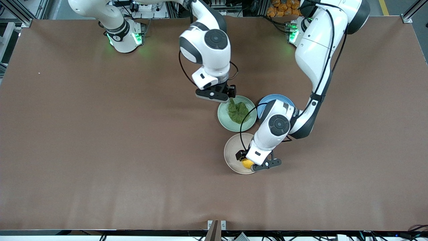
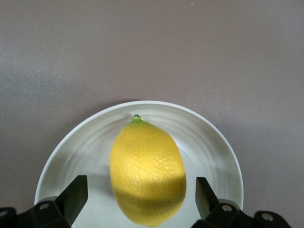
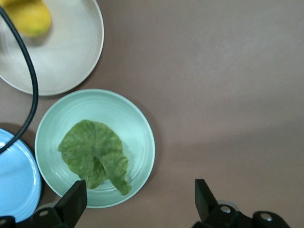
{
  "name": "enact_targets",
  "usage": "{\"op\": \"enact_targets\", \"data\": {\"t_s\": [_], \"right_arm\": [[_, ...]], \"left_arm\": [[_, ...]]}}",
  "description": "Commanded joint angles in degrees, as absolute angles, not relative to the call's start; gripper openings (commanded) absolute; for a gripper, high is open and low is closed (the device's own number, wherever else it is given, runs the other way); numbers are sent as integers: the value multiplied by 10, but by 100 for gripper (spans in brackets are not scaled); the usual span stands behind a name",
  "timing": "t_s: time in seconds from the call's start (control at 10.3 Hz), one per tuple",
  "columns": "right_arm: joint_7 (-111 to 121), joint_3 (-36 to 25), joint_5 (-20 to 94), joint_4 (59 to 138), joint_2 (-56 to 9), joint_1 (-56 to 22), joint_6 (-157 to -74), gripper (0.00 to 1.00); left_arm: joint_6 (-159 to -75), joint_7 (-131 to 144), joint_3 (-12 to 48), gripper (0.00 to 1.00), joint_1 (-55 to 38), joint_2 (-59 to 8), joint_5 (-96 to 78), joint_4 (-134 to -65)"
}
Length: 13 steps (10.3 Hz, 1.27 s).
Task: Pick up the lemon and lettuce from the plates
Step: 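Grasp the lemon with the left gripper while the right gripper grasps the lettuce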
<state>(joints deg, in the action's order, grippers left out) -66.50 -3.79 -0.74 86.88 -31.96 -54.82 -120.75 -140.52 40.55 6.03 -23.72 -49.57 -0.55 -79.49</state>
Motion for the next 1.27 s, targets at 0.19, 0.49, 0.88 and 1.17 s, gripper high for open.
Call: {"op": "enact_targets", "data": {"t_s": [0.19, 0.49, 0.88, 1.17], "right_arm": [[-691, -45, -29, 825, -392, -578, -1253, 100], [-692, -45, -62, 792, -443, -586, -1297, 99], [-735, -47, -105, 717, -531, -591, -1310, 90], [-749, -47, -115, 722, -536, -592, -1307, 78]], "left_arm": [[-1438, 416, 54, 100, -247, -516, -10, -780], [-1440, 432, 54, 0, -249, -519, -10, -783], [-1417, 432, 53, 0, -239, -485, -9, -787], [-1336, 429, 33, 0, -214, -428, -9, -787]]}}
